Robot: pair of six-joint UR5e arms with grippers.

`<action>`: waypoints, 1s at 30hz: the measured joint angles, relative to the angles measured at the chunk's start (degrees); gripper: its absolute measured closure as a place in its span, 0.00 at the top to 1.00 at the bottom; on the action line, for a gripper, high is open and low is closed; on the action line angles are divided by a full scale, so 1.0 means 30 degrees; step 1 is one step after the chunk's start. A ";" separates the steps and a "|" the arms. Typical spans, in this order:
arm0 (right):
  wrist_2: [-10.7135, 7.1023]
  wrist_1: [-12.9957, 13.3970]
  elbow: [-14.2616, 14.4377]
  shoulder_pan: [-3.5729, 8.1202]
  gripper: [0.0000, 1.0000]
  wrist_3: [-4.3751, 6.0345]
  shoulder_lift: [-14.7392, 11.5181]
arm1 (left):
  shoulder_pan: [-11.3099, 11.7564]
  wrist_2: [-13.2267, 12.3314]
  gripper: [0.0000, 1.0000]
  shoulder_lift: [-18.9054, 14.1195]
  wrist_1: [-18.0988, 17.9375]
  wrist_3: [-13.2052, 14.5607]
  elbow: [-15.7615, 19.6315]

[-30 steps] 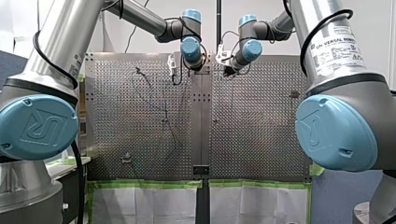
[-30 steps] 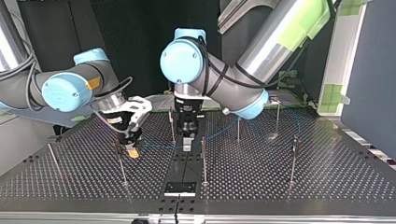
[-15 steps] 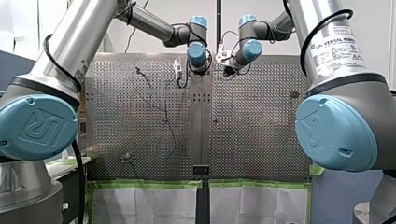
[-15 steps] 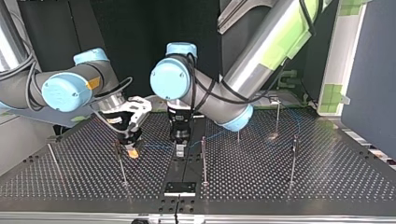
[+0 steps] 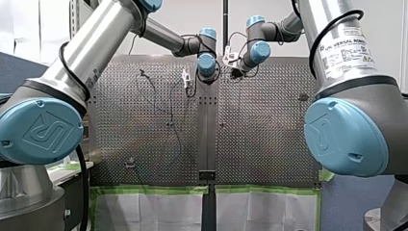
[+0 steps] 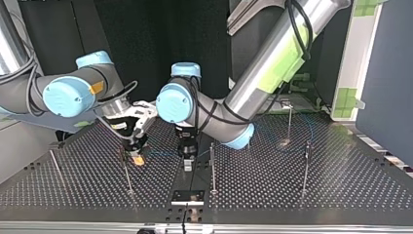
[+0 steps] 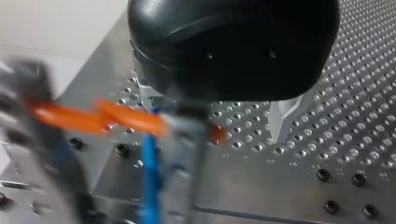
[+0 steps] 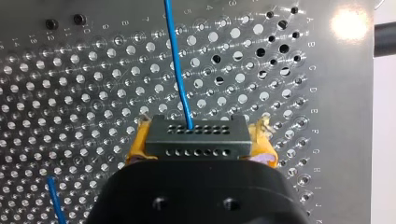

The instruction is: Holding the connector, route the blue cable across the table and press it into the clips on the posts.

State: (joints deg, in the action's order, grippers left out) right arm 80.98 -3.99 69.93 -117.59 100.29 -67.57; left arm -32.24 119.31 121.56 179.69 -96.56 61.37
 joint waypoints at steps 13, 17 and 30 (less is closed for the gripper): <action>-0.0126 0.0013 -0.0001 0.0081 0.00 0.0001 0.0002 | 0.0076 0.0151 0.55 0.0203 -0.0196 -0.0056 -0.0159; -0.0126 -0.0005 -0.0001 0.0093 0.00 0.0004 0.0003 | 0.0077 0.0185 0.12 0.0196 -0.0217 -0.0049 -0.0151; -0.0131 -0.0037 0.0001 0.0076 0.00 0.0001 0.0007 | 0.0057 0.1387 0.02 0.0181 0.0204 -0.0633 -0.0158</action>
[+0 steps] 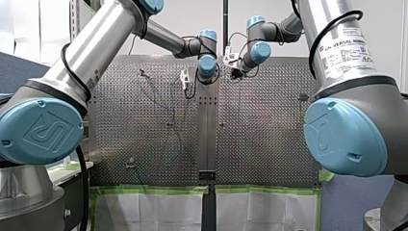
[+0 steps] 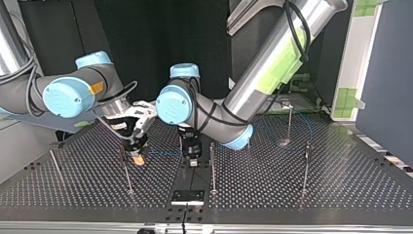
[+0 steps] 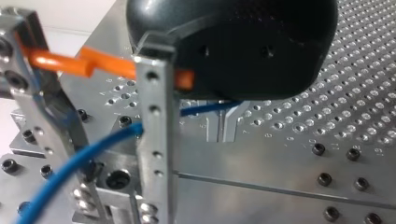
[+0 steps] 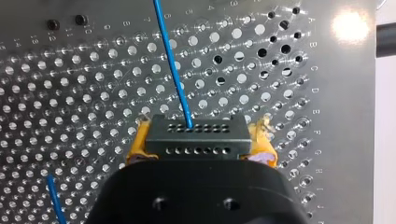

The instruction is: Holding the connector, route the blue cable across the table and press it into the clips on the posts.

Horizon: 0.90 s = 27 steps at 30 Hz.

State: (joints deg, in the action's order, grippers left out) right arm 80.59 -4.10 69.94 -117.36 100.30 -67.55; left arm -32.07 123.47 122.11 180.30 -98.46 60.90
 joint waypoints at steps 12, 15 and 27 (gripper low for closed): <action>0.0010 -0.0033 -0.0003 0.0031 0.00 -0.0005 -0.0007 | 0.0024 0.0046 0.52 -0.0045 0.0235 -0.0239 0.0014; 0.0006 -0.0036 -0.0003 0.0027 0.00 -0.0001 -0.0006 | 0.0021 0.0066 0.52 -0.0050 0.0326 -0.0369 0.0012; 0.0005 -0.0037 -0.0002 0.0023 0.00 0.0002 -0.0004 | 0.0020 0.0788 0.03 -0.0212 0.0426 -0.0489 0.0024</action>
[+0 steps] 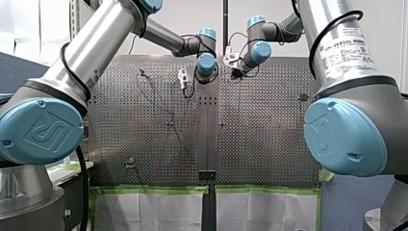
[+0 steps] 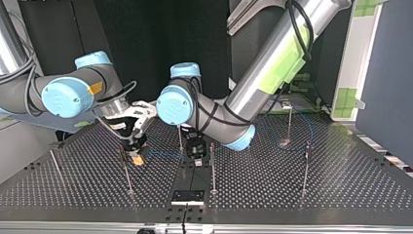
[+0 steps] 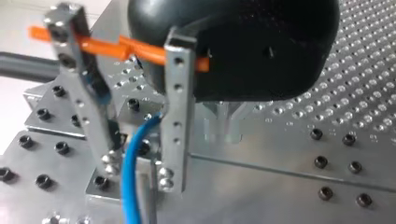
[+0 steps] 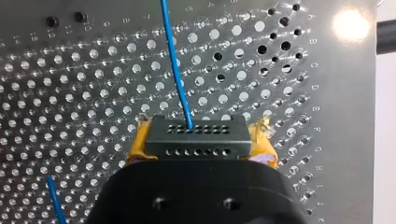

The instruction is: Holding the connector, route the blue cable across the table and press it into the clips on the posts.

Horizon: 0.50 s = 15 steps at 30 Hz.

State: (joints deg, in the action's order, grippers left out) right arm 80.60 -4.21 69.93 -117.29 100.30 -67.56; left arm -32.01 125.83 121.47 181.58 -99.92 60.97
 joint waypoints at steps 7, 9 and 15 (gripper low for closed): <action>0.0002 -0.0020 0.0004 -0.0023 0.00 0.0000 0.0000 | 0.0000 0.0250 0.00 -0.0117 0.0005 -0.0002 0.0021; 0.0013 -0.0032 0.0007 -0.0055 0.00 0.0003 0.0001 | 0.0001 0.0270 0.00 -0.0117 0.0005 -0.0002 0.0066; 0.0028 -0.0110 0.0066 -0.0214 0.00 0.0206 0.0001 | 0.0000 0.0310 0.00 -0.0143 -0.0024 -0.0002 0.0494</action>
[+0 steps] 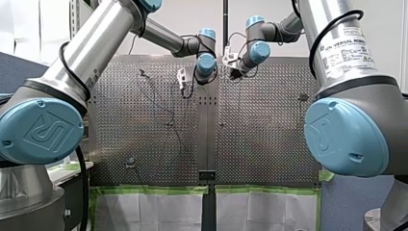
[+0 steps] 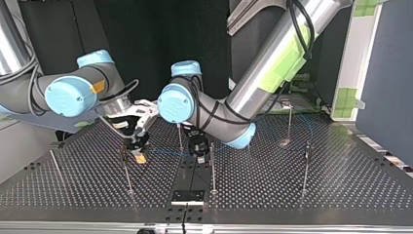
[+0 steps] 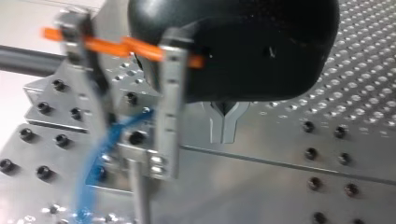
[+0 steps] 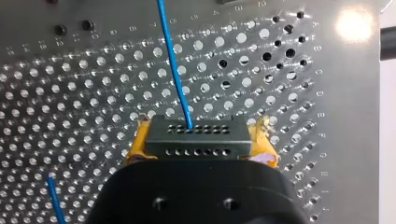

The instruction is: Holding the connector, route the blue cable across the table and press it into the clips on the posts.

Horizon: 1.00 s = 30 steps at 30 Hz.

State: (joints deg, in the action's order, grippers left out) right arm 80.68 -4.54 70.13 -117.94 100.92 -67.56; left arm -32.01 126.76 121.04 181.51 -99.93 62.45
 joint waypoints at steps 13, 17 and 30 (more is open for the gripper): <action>0.0121 -0.0015 0.1617 -0.0107 0.00 0.0086 -0.0001 | -0.0561 -0.0350 0.00 -0.1137 -0.1684 0.0371 0.1920; 0.0118 -0.0002 0.2303 -0.0108 0.00 0.0062 -0.0007 | -0.1244 -0.0719 0.00 -0.1824 -0.2402 0.0705 0.2637; 0.0222 0.0016 0.3832 -0.0009 0.00 -0.0016 -0.0057 | -0.1446 -0.1983 0.00 -0.2245 -0.4493 0.0882 0.4730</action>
State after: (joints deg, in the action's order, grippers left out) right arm 81.35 -4.49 81.62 -117.96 100.87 -67.73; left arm -36.35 120.81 114.30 168.03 -97.28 76.64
